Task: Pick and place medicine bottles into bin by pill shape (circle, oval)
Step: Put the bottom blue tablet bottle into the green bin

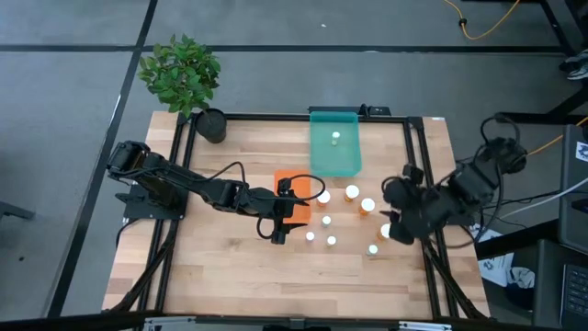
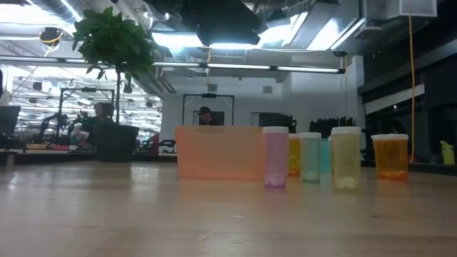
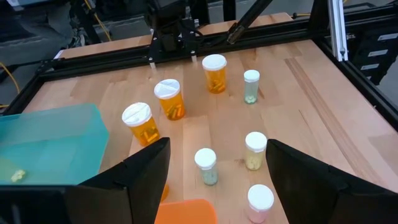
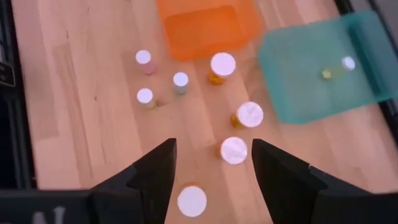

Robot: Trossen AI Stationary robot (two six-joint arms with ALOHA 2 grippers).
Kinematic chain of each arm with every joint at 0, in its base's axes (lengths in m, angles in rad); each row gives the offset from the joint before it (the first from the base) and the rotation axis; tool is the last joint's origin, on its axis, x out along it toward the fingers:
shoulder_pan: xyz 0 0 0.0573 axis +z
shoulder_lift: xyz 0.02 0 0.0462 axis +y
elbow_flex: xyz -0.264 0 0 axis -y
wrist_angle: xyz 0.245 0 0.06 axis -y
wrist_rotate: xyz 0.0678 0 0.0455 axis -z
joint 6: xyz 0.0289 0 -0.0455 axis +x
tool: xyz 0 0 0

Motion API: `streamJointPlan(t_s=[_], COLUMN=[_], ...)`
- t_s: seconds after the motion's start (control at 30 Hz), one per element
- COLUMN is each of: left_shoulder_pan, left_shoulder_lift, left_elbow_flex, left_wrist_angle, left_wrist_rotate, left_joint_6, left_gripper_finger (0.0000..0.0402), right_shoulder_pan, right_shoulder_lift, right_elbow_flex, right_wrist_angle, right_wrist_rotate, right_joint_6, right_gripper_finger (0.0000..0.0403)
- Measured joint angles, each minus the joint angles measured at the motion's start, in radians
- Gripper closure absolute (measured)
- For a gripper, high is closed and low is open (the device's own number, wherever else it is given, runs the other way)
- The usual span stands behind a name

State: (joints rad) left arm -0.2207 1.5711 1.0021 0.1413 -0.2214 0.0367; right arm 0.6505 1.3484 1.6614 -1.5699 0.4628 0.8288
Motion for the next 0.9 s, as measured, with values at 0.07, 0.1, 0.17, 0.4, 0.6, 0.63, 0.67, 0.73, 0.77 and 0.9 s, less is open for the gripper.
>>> streamJointPlan(t_s=[0.07,0.1,0.17,0.4,0.6,0.63,0.67,0.73,0.77,0.9], left_shoulder_pan=[0.000,0.000,0.000,0.000,0.003,0.004,0.005,0.006,0.006,0.006], left_shoulder_lift=[0.000,0.000,0.000,0.000,0.000,0.000,0.000,0.000,0.000,0.000], left_elbow_flex=[0.000,0.000,0.000,0.000,0.000,0.000,0.000,0.000,0.000,0.000], left_wrist_angle=[0.000,0.000,0.000,0.000,0.000,0.000,0.000,0.000,0.000,0.000], left_wrist_rotate=[0.000,0.000,0.000,0.000,-0.016,-0.025,-0.032,-0.047,-0.051,-0.053], left_joint_6=[0.000,0.000,0.000,-0.001,0.000,0.000,-0.001,0.000,-0.001,-0.001], left_gripper_finger=[0.0145,0.0145,0.0145,0.0145,0.0145,0.0145,0.0145,0.0145,0.0145,0.0145], right_shoulder_pan=[0.040,0.055,0.082,0.131,0.141,0.140,0.140,0.140,0.140,0.140], right_shoulder_lift=[-0.002,-0.009,-0.035,-0.155,-0.156,-0.152,-0.146,-0.137,-0.131,-0.115], right_elbow_flex=[-0.017,-0.036,-0.092,-0.424,-0.655,-0.685,-0.712,-0.766,-0.789,-0.847], right_wrist_angle=[0.002,0.002,0.002,0.063,0.373,0.431,0.485,0.595,0.635,0.707], right_wrist_rotate=[0.033,0.043,0.068,0.055,-0.147,-0.176,-0.199,-0.246,-0.271,-0.321], right_joint_6=[0.002,0.010,0.061,0.382,0.369,0.342,0.312,0.244,0.219,0.201], right_gripper_finger=[0.0192,0.0192,0.0192,0.0192,0.0192,0.0192,0.0192,0.0192,0.0192,0.0192])
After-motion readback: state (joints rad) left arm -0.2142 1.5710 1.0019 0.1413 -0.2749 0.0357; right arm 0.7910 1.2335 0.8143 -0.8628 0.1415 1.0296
